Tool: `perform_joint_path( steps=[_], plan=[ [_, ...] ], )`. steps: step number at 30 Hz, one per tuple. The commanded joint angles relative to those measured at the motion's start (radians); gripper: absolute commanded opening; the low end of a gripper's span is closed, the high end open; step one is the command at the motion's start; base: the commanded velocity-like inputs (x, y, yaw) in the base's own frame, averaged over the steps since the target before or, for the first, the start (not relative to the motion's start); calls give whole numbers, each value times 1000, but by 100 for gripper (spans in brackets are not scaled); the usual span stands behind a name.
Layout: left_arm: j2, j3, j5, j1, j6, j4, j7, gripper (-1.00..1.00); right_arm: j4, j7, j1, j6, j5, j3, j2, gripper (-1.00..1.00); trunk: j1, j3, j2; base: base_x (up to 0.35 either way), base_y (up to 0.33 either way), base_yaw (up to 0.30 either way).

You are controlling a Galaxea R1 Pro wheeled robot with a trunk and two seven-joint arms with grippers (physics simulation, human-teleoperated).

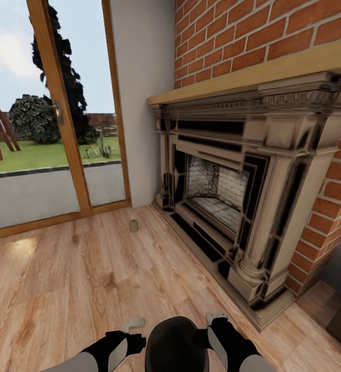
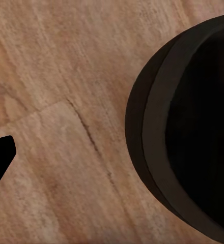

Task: Place each of the two pumpkins and all three candles from the living room inside a cabinet in the living room (use any cabinet), then make sure every cabinet is closed, and position the cauldron so it is next to a table in the living room.

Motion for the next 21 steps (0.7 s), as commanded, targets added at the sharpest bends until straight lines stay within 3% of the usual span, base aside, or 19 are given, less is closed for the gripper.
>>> perform_joint_path(
  steps=[1, 21],
  plan=[
    [0, -8, 10, 0, 6, -2, 5, 100, -2, -4, 0, 6, -1, 1, 0, 100, 0, -1, 0, 3, 0, 0],
    [0, -8, 10, 0, -12, -2, 0, 100, -8, 0, 1, -5, 1, 1, -1, 100, 69, -57, -126, 0, 0, 0]
  ],
)
